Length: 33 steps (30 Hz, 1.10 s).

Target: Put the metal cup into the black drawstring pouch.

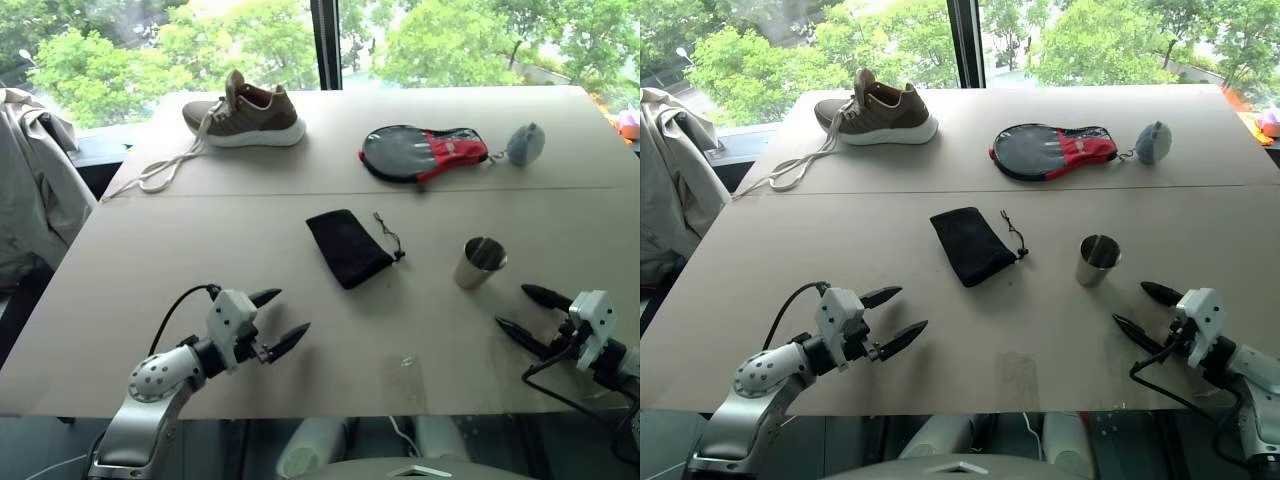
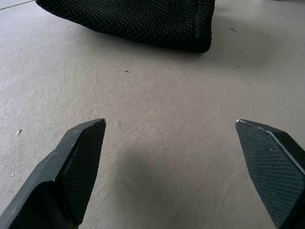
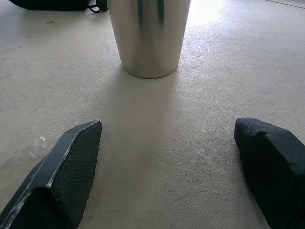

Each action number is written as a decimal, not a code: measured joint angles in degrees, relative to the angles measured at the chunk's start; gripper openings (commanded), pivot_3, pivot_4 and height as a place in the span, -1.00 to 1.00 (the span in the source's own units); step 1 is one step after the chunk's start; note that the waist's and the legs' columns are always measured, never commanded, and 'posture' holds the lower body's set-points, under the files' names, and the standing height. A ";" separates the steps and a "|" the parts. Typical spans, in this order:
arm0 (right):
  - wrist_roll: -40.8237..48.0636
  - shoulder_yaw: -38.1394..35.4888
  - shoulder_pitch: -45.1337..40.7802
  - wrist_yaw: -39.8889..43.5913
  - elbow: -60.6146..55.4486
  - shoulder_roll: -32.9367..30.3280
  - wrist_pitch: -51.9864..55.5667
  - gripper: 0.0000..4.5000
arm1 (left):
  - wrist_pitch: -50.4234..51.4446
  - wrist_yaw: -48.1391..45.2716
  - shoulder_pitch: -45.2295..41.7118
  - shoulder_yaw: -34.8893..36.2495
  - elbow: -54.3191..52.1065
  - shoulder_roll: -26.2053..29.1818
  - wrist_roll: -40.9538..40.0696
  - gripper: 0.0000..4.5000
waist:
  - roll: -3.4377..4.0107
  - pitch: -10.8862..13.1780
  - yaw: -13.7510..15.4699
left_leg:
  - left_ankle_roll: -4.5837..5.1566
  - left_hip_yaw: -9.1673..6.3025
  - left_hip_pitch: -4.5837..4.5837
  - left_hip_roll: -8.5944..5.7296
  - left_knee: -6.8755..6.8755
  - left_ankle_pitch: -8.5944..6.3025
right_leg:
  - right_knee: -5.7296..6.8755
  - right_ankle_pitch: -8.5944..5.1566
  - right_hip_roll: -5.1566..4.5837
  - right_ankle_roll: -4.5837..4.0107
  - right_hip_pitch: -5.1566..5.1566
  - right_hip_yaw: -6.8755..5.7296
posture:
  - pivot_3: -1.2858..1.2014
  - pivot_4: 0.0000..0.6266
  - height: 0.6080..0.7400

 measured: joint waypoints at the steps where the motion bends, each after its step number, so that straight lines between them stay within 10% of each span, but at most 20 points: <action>1: 0.00 0.00 0.00 0.00 0.00 0.00 0.00 1.00 | 0.00 0.00 0.00 0.00 0.00 0.00 0.00 0.99 | 0.00 0.00 0.00 | 0.00 0.00 0.00 0.00 0.00 0.00 | 0.00 0.00 0.00 0.00 0.00 0.00 | 0.03 -0.52 1.00; 33: 5.95 3.54 14.03 11.95 -13.78 0.45 0.03 1.00 | 4.55 -4.79 -8.40 -5.23 -1.54 1.70 -0.21 0.99 | -0.09 0.05 0.37 | 0.05 0.18 -0.02 0.19 0.00 -0.15 | -0.19 0.06 0.03 0.04 -0.01 -0.06 | 0.03 -0.52 1.00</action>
